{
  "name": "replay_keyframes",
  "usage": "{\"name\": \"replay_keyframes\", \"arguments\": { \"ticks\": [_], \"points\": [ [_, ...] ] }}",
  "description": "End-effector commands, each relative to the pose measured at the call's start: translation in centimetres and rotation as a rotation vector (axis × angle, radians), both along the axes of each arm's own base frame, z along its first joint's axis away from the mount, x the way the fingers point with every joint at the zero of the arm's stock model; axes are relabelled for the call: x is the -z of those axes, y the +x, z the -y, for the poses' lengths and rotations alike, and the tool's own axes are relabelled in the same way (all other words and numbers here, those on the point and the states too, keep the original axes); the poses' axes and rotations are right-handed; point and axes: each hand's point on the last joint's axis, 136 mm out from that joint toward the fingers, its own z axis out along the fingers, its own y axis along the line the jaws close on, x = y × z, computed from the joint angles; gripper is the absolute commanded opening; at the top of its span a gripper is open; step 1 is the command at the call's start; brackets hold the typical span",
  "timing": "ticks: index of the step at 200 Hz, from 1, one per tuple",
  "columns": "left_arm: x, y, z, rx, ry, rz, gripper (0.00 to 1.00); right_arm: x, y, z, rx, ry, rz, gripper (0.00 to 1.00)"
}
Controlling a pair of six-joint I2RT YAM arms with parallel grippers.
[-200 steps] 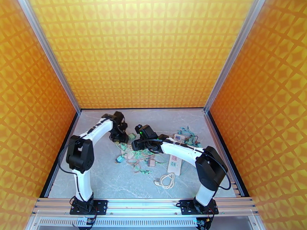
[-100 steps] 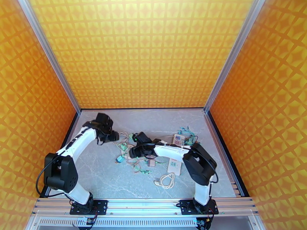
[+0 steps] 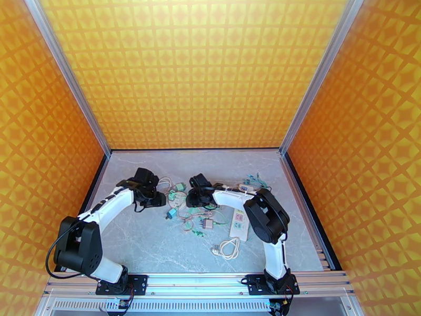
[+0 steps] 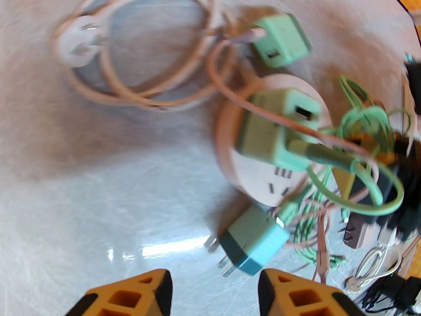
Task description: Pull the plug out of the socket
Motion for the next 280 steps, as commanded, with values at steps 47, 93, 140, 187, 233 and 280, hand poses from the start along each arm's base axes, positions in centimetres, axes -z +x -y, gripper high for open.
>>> {"name": "replay_keyframes", "arguments": {
  "ticks": [47,93,140,187,233,280],
  "points": [
    [0.9,3.8,0.5,0.037,0.071,0.076,0.48,0.2,1.0,4.5,0.077,-0.125,0.020,0.39],
    [1.8,4.3,3.0,0.099,0.103,0.077,0.48,0.4,1.5,6.4,0.118,-0.165,0.027,0.39],
    [2.2,4.6,4.8,0.150,0.143,0.076,0.49,0.0,1.4,5.4,0.098,-0.103,0.010,0.39],
    [2.5,5.5,6.1,0.131,0.150,0.086,0.51,-0.5,1.4,4.3,0.071,-0.056,0.006,0.40],
    [3.5,7.1,6.4,0.086,0.197,0.092,0.51,-0.5,1.2,3.8,0.050,-0.033,-0.005,0.40],
    [3.4,8.5,6.6,0.069,0.212,0.103,0.52,-0.6,0.9,3.2,0.031,-0.004,-0.014,0.40]
  ]
}}
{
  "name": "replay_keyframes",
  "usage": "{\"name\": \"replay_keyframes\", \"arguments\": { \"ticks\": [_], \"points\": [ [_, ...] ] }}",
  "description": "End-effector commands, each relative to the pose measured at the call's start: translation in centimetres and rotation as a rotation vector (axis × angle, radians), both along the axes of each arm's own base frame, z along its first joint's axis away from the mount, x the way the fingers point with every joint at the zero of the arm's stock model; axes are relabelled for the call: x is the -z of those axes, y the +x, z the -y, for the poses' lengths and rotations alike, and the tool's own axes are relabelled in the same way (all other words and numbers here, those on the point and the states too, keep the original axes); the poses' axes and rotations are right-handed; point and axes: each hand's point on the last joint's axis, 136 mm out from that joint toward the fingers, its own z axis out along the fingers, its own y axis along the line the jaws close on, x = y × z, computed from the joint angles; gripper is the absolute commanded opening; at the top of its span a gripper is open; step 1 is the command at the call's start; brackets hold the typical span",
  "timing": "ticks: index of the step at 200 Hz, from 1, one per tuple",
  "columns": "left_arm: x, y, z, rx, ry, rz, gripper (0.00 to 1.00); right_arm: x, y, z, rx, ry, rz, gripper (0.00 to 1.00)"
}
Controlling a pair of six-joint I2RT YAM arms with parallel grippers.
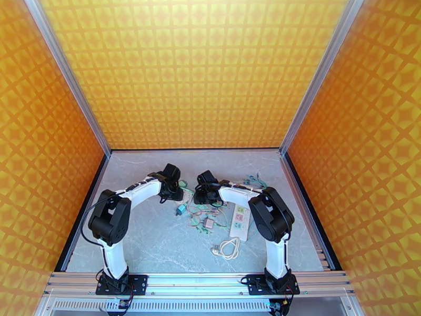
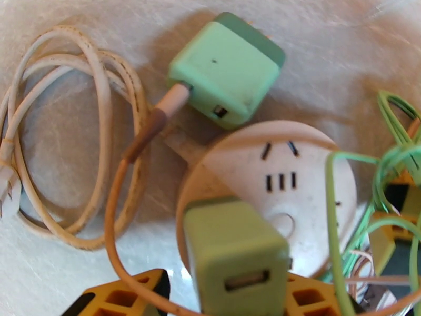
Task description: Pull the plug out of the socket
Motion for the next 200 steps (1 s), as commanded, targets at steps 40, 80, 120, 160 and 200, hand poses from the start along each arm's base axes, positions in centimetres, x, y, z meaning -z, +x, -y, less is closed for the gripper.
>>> {"name": "replay_keyframes", "arguments": {
  "ticks": [40,80,120,160,200],
  "points": [
    [-0.9,2.4,0.9,-0.019,-0.003,0.075,0.49,-1.2,-0.5,-1.0,-0.036,0.072,-0.002,0.41],
    [-1.3,3.0,1.5,-0.008,-0.025,0.129,0.49,-1.6,-0.4,-1.2,-0.040,0.081,0.007,0.41],
    [-0.3,2.5,1.5,0.007,-0.001,0.093,0.30,-2.5,-0.1,-1.3,-0.035,0.095,0.022,0.41],
    [-0.1,0.7,0.8,0.003,0.005,0.074,0.25,-4.2,0.8,-2.0,-0.012,0.154,0.054,0.40],
    [-0.1,-1.0,0.6,0.000,0.004,0.057,0.25,-4.3,1.7,-2.7,0.036,0.277,0.028,0.40]
  ]
}}
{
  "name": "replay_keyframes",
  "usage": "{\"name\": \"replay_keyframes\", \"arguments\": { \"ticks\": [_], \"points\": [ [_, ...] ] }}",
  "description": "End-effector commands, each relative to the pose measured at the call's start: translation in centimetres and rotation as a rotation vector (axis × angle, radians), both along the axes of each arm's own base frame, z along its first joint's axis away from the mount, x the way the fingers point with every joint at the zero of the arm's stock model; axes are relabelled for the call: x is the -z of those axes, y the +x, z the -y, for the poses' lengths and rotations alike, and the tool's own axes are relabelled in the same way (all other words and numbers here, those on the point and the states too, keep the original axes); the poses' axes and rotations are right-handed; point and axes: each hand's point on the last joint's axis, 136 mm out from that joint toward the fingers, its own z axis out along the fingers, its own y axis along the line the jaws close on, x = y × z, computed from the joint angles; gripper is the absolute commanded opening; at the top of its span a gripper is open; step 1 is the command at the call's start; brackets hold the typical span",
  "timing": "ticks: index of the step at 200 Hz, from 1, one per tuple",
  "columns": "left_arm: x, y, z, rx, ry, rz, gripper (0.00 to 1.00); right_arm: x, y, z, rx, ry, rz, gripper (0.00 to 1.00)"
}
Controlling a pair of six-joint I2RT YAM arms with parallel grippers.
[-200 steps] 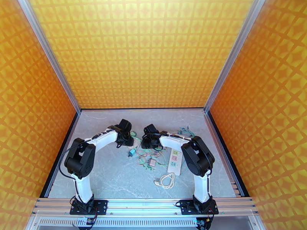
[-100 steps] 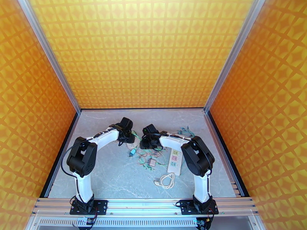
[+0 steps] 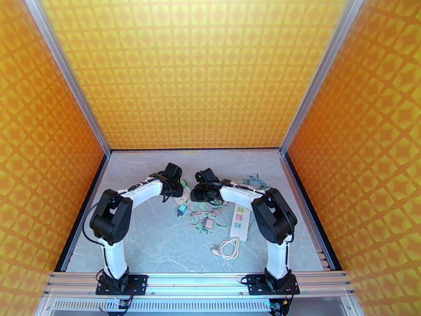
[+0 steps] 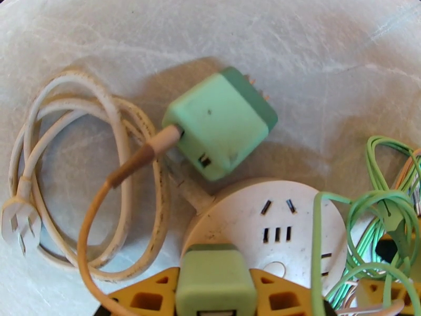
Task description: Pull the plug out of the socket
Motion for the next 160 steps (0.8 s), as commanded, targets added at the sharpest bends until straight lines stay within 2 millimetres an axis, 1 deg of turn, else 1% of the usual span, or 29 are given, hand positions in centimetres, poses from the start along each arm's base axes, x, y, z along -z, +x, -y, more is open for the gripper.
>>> {"name": "replay_keyframes", "arguments": {
  "ticks": [1,24,45,63,88,112,131,160],
  "points": [
    [0.4,-2.2,-0.4,-0.005,0.020,-0.047,0.25,-1.2,0.7,-0.7,0.030,0.116,-0.008,0.40],
    [0.6,-3.0,0.1,0.005,0.027,-0.065,0.26,-0.9,1.0,-1.3,0.028,0.161,-0.033,0.40],
    [0.7,-3.2,0.2,-0.001,0.022,-0.066,0.25,-0.7,0.9,-1.4,0.029,0.167,-0.040,0.40],
    [0.7,-3.1,0.3,-0.006,0.018,-0.066,0.25,0.0,0.7,-1.3,0.026,0.153,-0.057,0.40],
    [0.6,-3.0,0.3,-0.009,0.018,-0.065,0.25,0.7,0.0,-0.4,0.030,0.113,-0.070,0.40],
    [0.7,-2.9,0.3,-0.015,0.016,-0.068,0.25,2.0,-0.7,0.3,0.032,0.072,-0.099,0.38],
    [0.7,-2.9,0.4,-0.023,0.011,-0.067,0.25,2.6,-1.0,0.2,0.040,0.082,-0.122,0.38],
    [0.7,-2.8,0.4,-0.026,0.009,-0.067,0.24,2.9,-0.8,-0.3,0.054,0.117,-0.135,0.37]
  ]
}}
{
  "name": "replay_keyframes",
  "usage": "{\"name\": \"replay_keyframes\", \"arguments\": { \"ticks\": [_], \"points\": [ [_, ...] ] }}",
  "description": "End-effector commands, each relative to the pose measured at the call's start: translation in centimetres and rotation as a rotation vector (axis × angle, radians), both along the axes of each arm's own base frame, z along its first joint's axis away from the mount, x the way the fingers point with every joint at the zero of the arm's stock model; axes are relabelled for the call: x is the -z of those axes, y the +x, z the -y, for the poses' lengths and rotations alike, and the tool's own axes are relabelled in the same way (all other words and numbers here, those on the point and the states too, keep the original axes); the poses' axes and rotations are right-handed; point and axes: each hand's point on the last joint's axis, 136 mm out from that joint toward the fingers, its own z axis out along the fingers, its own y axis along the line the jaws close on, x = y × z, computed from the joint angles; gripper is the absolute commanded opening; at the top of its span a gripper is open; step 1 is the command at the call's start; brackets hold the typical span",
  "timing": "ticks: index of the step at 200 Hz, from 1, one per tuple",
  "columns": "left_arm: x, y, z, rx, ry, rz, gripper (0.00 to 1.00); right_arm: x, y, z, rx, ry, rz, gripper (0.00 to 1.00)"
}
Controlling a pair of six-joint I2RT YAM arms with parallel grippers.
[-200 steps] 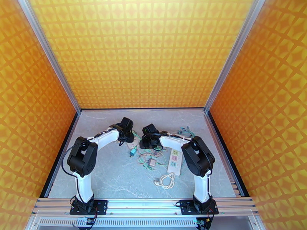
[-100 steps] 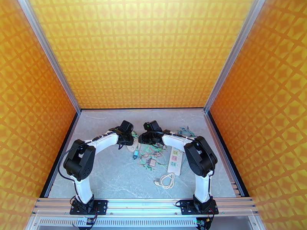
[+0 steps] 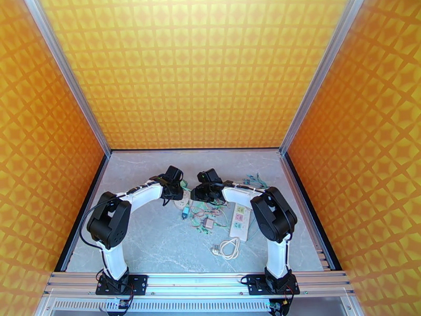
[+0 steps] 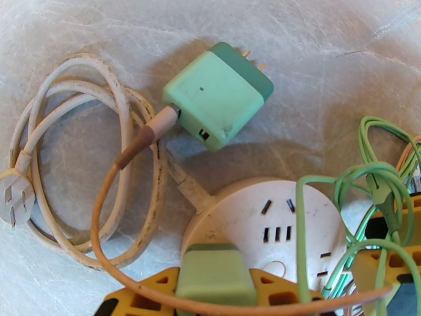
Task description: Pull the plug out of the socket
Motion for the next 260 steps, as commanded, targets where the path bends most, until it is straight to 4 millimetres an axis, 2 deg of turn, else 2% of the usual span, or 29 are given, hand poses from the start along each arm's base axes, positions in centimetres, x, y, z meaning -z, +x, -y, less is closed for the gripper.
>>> {"name": "replay_keyframes", "arguments": {
  "ticks": [1,22,61,123,148,180,199,222,260],
  "points": [
    [0.6,-1.8,0.1,0.003,0.005,-0.064,0.24,1.6,-0.3,-0.3,0.013,0.018,-0.049,0.37],
    [0.7,-1.8,0.1,-0.004,0.006,-0.069,0.24,2.1,-0.4,-0.8,0.010,0.040,-0.085,0.33],
    [0.9,-1.9,0.4,-0.003,0.003,-0.070,0.24,3.4,-0.6,-0.6,0.006,0.012,-0.113,0.33],
    [1.1,-1.9,1.0,0.009,0.009,-0.080,0.24,3.5,-1.1,-1.8,-0.009,0.063,-0.198,0.32],
    [1.1,-2.0,1.2,0.018,0.025,-0.089,0.23,5.0,-1.5,-0.5,-0.007,-0.031,-0.209,0.32],
    [-0.4,-1.7,1.3,0.015,0.037,-0.041,0.20,7.0,-2.5,2.2,-0.020,-0.198,-0.233,0.32],
    [-0.2,-1.8,1.4,0.017,0.040,-0.046,0.19,7.9,-2.9,3.2,-0.027,-0.261,-0.244,0.31],
    [-0.2,-2.0,1.2,-0.022,0.006,-0.071,0.16,8.3,-3.0,4.0,-0.033,-0.319,-0.245,0.31],
    [-1.8,-1.7,1.1,-0.089,-0.167,-0.093,0.16,8.4,-3.1,4.1,-0.063,-0.365,-0.230,0.31]
  ]
}}
